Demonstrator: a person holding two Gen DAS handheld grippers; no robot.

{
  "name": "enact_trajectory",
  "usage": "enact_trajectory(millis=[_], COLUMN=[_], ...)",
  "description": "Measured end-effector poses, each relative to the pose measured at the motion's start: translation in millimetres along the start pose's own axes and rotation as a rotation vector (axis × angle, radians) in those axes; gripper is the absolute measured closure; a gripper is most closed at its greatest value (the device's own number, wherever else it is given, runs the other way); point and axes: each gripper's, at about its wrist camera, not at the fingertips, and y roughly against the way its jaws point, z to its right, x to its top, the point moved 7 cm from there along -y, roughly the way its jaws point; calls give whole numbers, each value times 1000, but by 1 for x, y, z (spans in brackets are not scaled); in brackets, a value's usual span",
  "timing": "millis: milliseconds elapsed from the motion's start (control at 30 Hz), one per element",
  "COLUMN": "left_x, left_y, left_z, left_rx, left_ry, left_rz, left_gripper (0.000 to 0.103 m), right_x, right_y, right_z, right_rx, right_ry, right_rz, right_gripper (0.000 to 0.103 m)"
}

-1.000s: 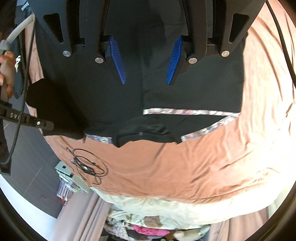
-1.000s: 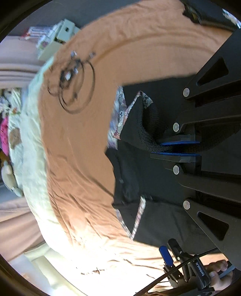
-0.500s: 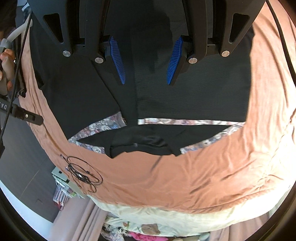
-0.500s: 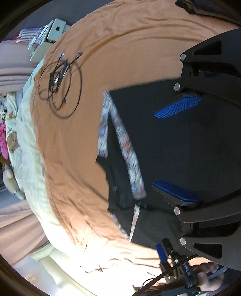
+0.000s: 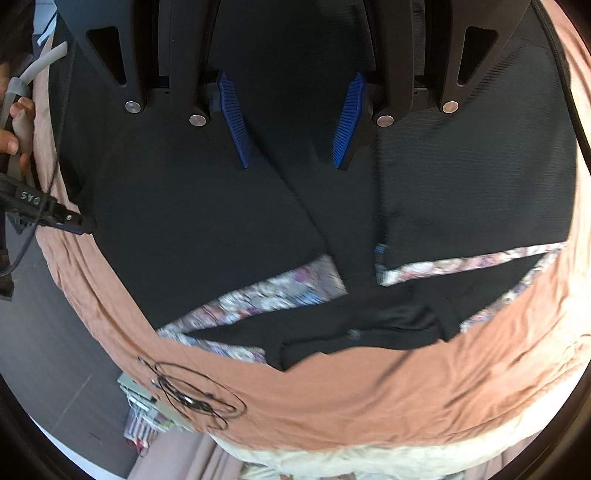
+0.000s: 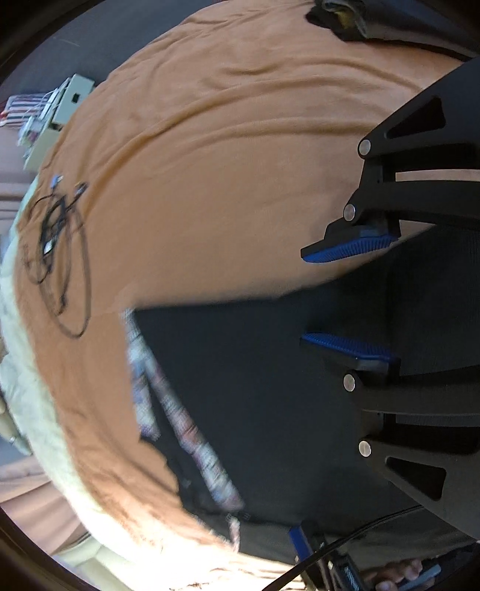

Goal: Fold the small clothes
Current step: 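Fold the held side over toward the middle, open right gripper, then move both grippers to the hem of the folded shirt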

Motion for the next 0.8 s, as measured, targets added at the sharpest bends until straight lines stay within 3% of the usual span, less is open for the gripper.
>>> enact_trajectory(millis=[67,233,600,667,733,800], left_x=[-4,-16,-60,-71,-84,-95], left_y=[-5,3,63,78,93,107], left_z=[11,18,-12,-20,-26,-29], left_rx=[5,12,40,45,45,48], left_ry=[-22,-41,7,26,39,41], left_rz=[-12,-12,41,59,77,92], left_gripper=[54,54,54,54,54,51], right_x=[-6,-9,-44,-54,-63,-73], right_y=[-8,-2,31,39,49,59], right_z=[4,6,-19,-24,-30,-34], right_rx=[-42,-92,-23,-11,-3,10], right_ry=[7,-7,-36,-30,-27,-26], right_rz=[-28,-3,49,56,74,94], right_gripper=[66,66,65,60,42,35])
